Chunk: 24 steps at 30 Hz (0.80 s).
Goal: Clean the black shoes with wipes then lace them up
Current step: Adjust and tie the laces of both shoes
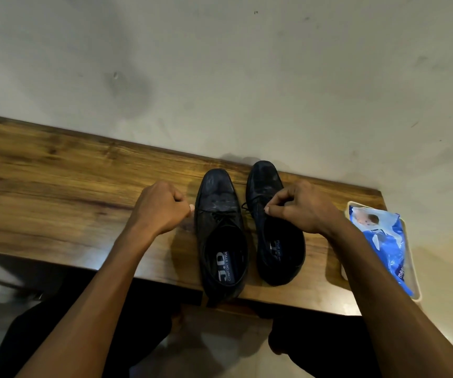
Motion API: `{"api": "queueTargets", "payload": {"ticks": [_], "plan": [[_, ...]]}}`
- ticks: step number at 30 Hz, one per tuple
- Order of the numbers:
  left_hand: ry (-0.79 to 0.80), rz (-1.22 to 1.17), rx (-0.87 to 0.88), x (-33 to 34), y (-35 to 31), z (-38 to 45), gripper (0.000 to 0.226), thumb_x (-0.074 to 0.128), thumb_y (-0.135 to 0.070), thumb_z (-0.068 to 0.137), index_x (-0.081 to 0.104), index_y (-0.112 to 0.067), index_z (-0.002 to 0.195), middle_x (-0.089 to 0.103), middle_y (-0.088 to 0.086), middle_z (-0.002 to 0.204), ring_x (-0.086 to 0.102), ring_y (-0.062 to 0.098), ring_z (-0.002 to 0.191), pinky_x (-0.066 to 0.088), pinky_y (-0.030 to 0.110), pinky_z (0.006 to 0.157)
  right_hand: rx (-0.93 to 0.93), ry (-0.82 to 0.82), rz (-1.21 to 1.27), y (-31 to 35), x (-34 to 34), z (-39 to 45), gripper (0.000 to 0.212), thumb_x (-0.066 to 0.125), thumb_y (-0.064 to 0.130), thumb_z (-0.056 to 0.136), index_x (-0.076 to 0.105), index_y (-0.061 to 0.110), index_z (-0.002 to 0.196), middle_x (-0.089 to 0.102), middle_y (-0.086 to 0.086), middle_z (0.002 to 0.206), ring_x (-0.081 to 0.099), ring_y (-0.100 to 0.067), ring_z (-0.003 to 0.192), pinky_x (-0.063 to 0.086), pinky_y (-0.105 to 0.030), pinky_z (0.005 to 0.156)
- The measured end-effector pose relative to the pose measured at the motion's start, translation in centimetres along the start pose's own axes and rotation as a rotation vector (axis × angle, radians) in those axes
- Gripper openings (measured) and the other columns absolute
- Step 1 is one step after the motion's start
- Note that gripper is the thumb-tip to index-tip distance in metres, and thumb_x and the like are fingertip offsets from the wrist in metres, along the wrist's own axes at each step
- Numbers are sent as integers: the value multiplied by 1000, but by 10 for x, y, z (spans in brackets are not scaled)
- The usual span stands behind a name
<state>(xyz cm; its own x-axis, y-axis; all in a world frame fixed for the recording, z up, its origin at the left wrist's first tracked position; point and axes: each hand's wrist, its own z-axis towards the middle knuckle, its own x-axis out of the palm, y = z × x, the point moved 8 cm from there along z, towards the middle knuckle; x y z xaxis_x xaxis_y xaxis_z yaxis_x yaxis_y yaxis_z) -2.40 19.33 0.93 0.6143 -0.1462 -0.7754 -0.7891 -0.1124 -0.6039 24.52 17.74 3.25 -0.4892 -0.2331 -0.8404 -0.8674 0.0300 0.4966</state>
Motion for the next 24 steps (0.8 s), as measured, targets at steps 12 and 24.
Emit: {"api": "queueTargets", "payload": {"ticks": [12, 24], "plan": [[-136, 254, 39, 0, -6, -4, 10, 69, -36, 88, 76, -31, 93, 73, -1, 106, 58, 29, 107, 44, 45, 95, -24, -18, -357, 20, -1, -9, 13, 66, 39, 88, 77, 34, 93, 72, 12, 92, 64, -10, 81, 50, -27, 66], [46, -18, -13, 36, -18, -11, 61, 57, -66, 87, 67, -8, 71, 69, 8, 63, 68, 24, 54, 60, 46, 60, -13, -254, -189, 52, 19, -22, 53, 52, 62, 93, 64, 19, 65, 59, 2, 57, 58, -16, 53, 45, -28, 51]]}}
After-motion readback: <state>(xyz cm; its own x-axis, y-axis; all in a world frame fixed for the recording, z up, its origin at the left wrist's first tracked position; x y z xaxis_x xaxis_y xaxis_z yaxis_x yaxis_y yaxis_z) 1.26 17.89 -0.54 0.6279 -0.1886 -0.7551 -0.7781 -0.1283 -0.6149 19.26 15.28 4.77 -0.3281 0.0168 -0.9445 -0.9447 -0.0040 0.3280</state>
